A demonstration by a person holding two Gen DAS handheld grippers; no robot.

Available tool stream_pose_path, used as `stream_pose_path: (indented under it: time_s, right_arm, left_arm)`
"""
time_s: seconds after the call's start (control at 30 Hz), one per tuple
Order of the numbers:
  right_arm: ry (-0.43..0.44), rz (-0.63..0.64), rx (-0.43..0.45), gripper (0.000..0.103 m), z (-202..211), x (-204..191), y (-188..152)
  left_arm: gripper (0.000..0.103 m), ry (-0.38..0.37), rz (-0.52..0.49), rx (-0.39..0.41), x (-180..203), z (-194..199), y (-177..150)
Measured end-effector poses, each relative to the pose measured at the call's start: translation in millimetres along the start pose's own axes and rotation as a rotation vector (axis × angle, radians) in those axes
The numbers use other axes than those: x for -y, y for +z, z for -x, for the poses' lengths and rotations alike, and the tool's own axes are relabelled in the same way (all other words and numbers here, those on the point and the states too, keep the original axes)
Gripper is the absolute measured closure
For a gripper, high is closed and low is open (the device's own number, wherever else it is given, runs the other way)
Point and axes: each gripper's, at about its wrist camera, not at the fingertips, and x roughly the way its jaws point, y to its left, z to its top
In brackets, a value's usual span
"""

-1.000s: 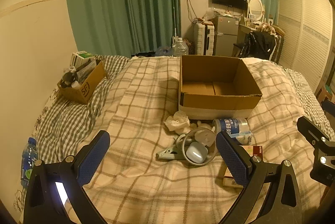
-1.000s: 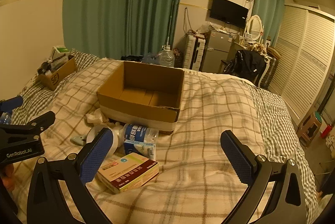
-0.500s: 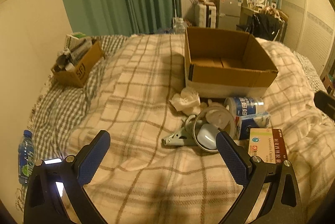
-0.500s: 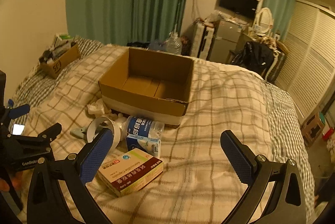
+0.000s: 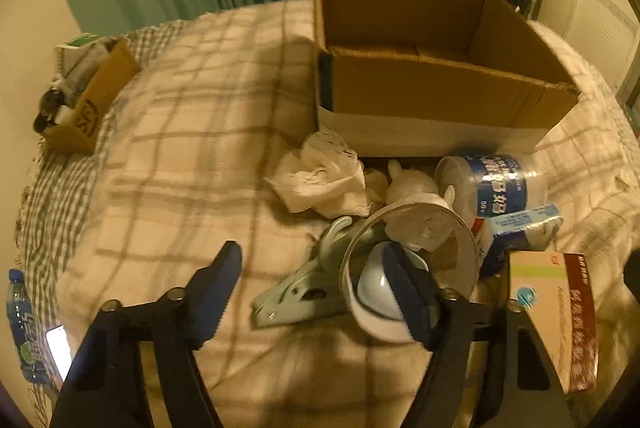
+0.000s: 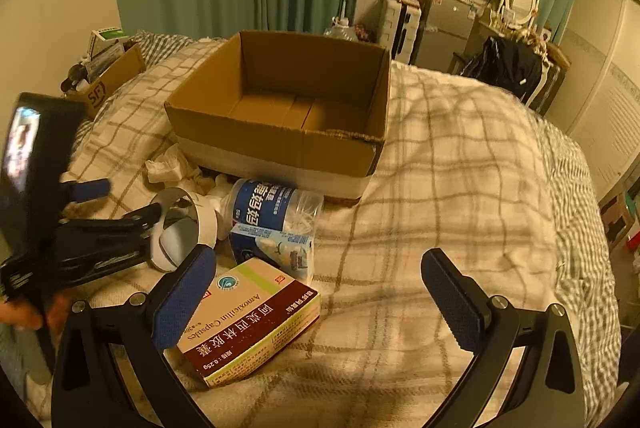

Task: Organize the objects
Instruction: 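Grasp the white tape roll with the left gripper while the right grasps the amoxicillin box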

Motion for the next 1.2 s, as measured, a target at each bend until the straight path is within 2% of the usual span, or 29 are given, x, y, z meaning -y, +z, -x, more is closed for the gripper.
stream_pose_path:
  time_s: [0.03,0.07,0.1,0.13,0.2,0.3,0.43,0.67,0.77,0.9,1.0,1.2]
  right_arm:
    - [0.003,0.0,-0.006,0.0,-1,0,0]
    - [0.005,0.001,-0.011,0.0,-4,-2,-1]
    - [0.009,0.002,-0.016,0.0,-5,-2,-1]
    - [0.009,0.003,-0.017,0.0,-5,-3,-1]
    - [0.006,0.005,-0.019,0.0,-6,-5,-1]
    - [-0.006,0.014,-0.027,0.0,-5,-10,-2]
    - [-0.022,0.032,-0.034,0.001,0,-19,-5]
    - [0.014,0.069,-0.074,0.001,8,-49,-10]
    - [0.018,0.086,-0.126,0.001,-4,-63,-12]
    - [0.006,0.047,-0.26,0.001,-34,-68,-23]
    - [0.06,-0.015,-0.334,0.001,-50,-63,-28]
    - [0.054,-0.028,-0.364,0.0,-62,-69,-29]
  left_arm:
    - [0.046,-0.01,-0.012,-0.009,3,-5,0]
    - [0.052,-0.024,-0.023,-0.019,7,-9,0]
    - [0.065,-0.04,-0.037,-0.034,10,-14,0]
    - [0.084,-0.053,-0.053,-0.053,14,-19,-1]
    - [0.094,-0.05,-0.057,-0.062,15,-22,-3]
    - [0.097,-0.088,-0.024,-0.037,7,-13,-5]
    - [0.098,-0.073,-0.005,0.002,-3,9,-10]
    - [0.099,-0.037,0.047,0.089,-35,56,-24]
    - [0.099,-0.026,0.075,0.107,-51,72,-31]
    - [0.099,-0.024,0.108,0.12,-65,79,-38]
    - [0.099,-0.038,0.128,0.12,-70,81,-45]
    - [0.099,-0.053,0.131,0.109,-65,82,-55]
